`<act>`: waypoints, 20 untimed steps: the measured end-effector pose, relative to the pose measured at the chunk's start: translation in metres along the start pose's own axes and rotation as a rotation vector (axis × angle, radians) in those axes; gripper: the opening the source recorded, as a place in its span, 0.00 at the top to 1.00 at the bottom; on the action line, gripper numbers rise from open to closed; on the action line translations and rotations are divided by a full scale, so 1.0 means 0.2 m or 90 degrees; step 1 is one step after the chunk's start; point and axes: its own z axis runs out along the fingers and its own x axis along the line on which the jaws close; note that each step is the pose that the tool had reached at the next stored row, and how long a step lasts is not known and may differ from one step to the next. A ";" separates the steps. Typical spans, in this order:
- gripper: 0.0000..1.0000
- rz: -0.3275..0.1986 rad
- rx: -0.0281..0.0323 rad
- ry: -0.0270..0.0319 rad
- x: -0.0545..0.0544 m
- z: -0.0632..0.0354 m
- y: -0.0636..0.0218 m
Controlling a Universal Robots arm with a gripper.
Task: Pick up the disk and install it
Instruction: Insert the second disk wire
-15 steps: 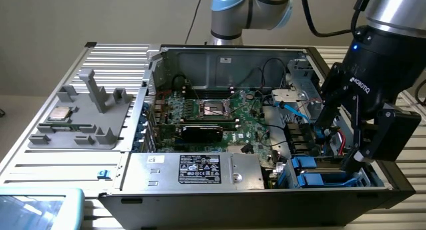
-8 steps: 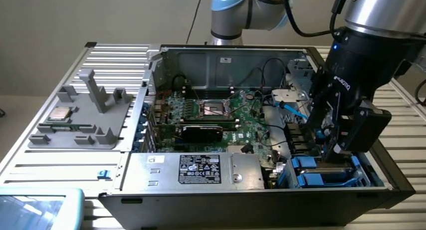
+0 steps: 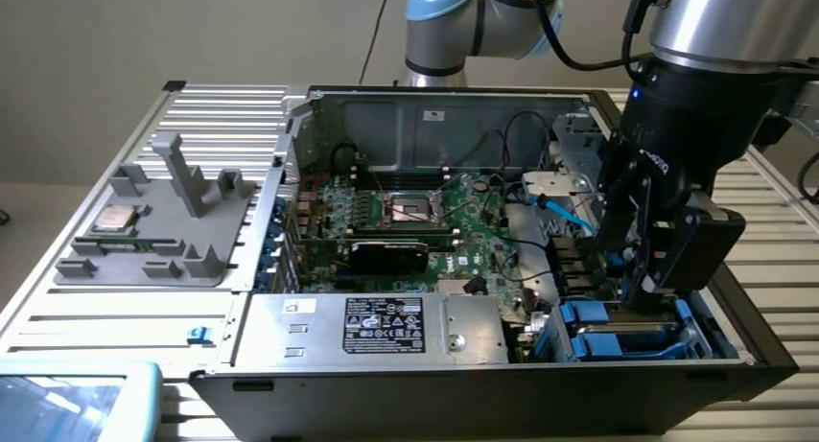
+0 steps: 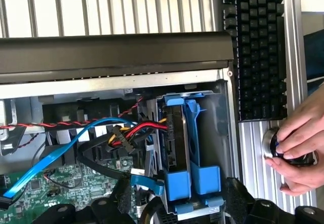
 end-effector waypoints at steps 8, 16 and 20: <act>0.36 0.017 -0.0089 -0.0031 0.00 -0.001 -0.006; 0.38 0.025 -0.0380 0.0006 0.00 0.000 -0.031; 0.46 0.026 -0.0415 0.0027 -0.01 0.000 -0.055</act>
